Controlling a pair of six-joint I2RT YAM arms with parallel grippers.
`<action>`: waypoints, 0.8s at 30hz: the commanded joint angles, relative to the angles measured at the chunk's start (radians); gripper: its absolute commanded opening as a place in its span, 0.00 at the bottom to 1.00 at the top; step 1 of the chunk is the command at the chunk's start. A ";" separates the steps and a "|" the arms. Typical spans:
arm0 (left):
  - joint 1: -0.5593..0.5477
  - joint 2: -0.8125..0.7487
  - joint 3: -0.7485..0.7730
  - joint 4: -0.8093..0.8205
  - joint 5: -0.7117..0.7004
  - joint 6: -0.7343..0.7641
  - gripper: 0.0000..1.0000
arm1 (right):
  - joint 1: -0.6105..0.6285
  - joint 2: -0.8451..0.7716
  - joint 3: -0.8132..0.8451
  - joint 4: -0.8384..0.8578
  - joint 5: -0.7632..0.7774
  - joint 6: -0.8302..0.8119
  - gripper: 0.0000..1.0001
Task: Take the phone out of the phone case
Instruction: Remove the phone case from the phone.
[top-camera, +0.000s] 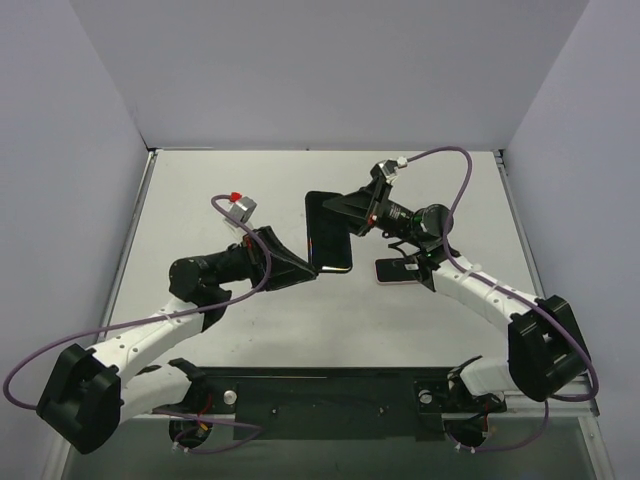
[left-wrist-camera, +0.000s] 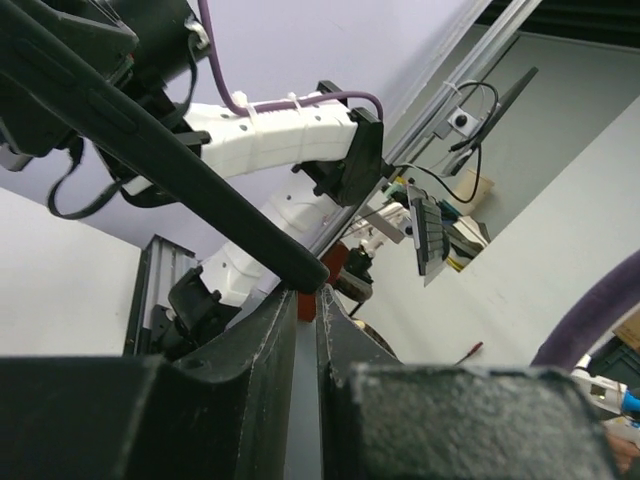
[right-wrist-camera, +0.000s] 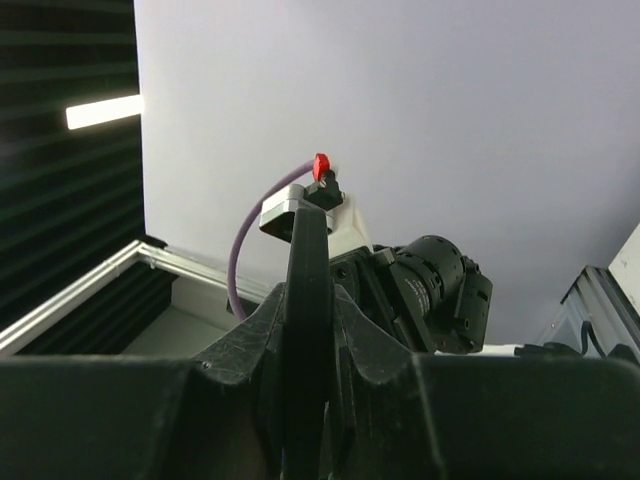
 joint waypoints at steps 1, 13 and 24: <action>0.050 -0.015 0.021 -0.163 -0.168 0.117 0.00 | 0.035 -0.091 0.030 0.338 0.021 0.000 0.00; 0.020 -0.170 0.048 -0.334 -0.124 0.185 0.82 | -0.039 -0.188 0.015 -0.015 0.001 -0.289 0.00; -0.042 -0.092 0.137 -0.529 -0.130 0.271 0.80 | -0.037 -0.261 0.021 -0.218 0.136 -0.483 0.00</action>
